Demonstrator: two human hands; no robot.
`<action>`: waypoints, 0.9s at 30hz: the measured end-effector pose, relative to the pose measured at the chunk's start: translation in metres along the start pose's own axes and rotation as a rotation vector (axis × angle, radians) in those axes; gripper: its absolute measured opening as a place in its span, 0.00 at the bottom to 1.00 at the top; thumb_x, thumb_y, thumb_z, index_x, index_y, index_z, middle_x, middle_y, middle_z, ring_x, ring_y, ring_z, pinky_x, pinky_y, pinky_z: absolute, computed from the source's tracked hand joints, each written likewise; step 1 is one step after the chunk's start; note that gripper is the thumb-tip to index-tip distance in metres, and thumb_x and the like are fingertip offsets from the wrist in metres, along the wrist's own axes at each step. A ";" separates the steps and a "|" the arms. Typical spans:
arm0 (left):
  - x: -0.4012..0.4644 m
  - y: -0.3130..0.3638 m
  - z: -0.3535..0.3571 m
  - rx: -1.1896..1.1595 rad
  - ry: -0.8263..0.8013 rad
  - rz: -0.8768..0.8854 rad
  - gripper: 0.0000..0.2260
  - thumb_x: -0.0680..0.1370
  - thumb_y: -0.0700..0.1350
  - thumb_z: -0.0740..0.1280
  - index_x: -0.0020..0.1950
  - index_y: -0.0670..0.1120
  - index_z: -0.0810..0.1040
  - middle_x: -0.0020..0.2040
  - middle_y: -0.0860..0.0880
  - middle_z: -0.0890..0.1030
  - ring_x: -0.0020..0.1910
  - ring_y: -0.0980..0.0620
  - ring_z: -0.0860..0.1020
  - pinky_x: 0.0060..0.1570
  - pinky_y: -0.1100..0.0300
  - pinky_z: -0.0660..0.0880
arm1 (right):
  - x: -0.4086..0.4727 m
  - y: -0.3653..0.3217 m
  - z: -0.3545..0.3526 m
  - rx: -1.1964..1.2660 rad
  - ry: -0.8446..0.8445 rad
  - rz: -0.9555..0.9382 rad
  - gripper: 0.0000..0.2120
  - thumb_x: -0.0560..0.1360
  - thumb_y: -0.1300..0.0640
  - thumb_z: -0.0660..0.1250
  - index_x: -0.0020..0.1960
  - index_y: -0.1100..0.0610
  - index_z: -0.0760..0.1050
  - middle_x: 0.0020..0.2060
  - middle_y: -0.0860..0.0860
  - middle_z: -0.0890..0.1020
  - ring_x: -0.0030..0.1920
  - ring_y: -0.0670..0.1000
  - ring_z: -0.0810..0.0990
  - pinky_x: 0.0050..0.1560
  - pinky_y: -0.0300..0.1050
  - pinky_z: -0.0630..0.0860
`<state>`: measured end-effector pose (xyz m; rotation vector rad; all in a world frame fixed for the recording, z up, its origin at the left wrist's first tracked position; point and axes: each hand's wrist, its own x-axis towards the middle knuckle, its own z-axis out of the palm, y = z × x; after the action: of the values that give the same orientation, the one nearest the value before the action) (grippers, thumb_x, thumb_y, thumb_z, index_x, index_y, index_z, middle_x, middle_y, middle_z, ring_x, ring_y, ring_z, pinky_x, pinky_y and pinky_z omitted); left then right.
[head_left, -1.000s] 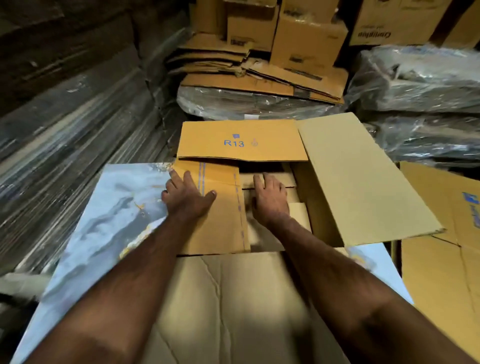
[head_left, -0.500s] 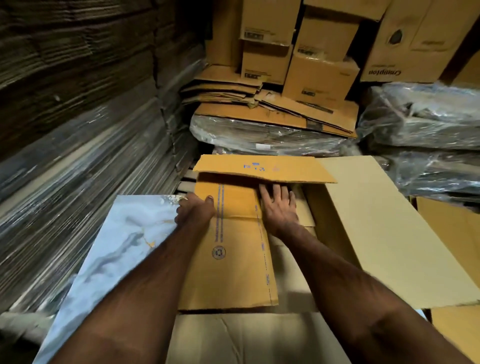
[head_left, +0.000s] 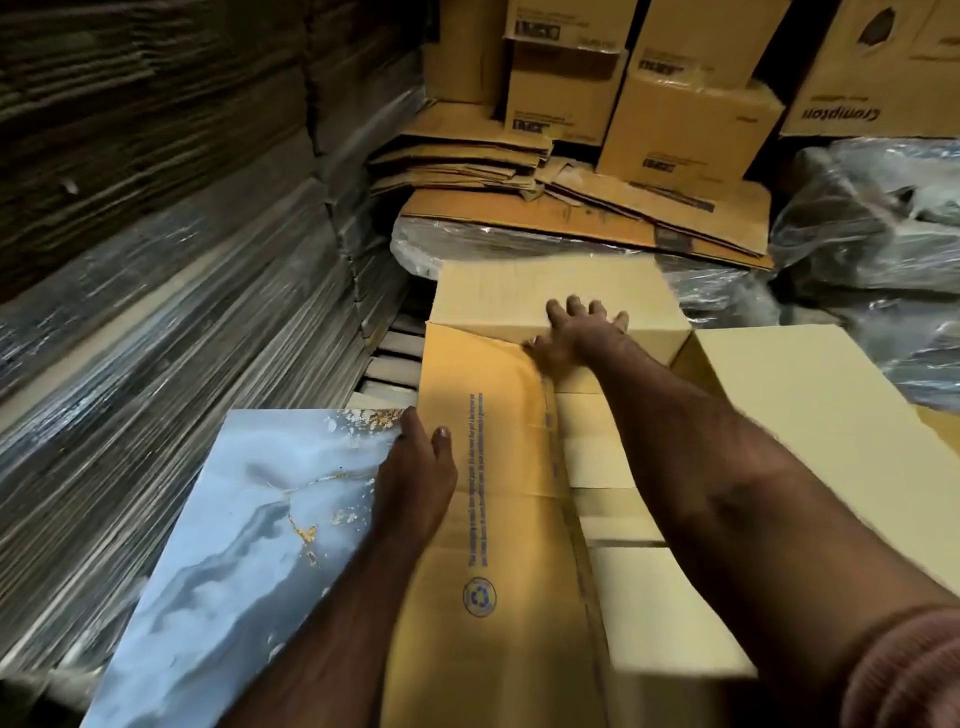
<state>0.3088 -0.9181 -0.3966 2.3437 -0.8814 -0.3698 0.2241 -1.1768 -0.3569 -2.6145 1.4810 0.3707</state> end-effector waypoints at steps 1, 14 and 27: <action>0.000 0.001 0.001 0.002 0.002 0.004 0.17 0.84 0.50 0.56 0.69 0.42 0.64 0.60 0.39 0.80 0.57 0.38 0.78 0.49 0.53 0.71 | 0.004 0.000 0.004 0.010 -0.038 0.006 0.38 0.76 0.30 0.53 0.79 0.47 0.52 0.79 0.55 0.54 0.78 0.62 0.52 0.72 0.75 0.43; -0.003 0.008 -0.013 -0.118 -0.046 -0.060 0.16 0.84 0.48 0.57 0.69 0.42 0.67 0.63 0.39 0.78 0.59 0.38 0.77 0.55 0.51 0.72 | -0.131 0.014 0.074 0.866 0.295 0.029 0.22 0.84 0.50 0.56 0.73 0.61 0.68 0.69 0.59 0.73 0.70 0.58 0.69 0.68 0.48 0.65; -0.118 -0.058 -0.062 -0.623 -0.210 -0.233 0.05 0.83 0.45 0.62 0.49 0.48 0.76 0.40 0.47 0.79 0.40 0.48 0.75 0.35 0.59 0.70 | -0.258 0.001 0.083 2.075 -0.138 0.045 0.35 0.78 0.29 0.42 0.53 0.55 0.75 0.34 0.51 0.78 0.33 0.51 0.70 0.33 0.43 0.63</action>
<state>0.2788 -0.7769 -0.3789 1.8408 -0.4826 -0.8639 0.0830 -0.9460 -0.3686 -0.7973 0.7847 -0.6616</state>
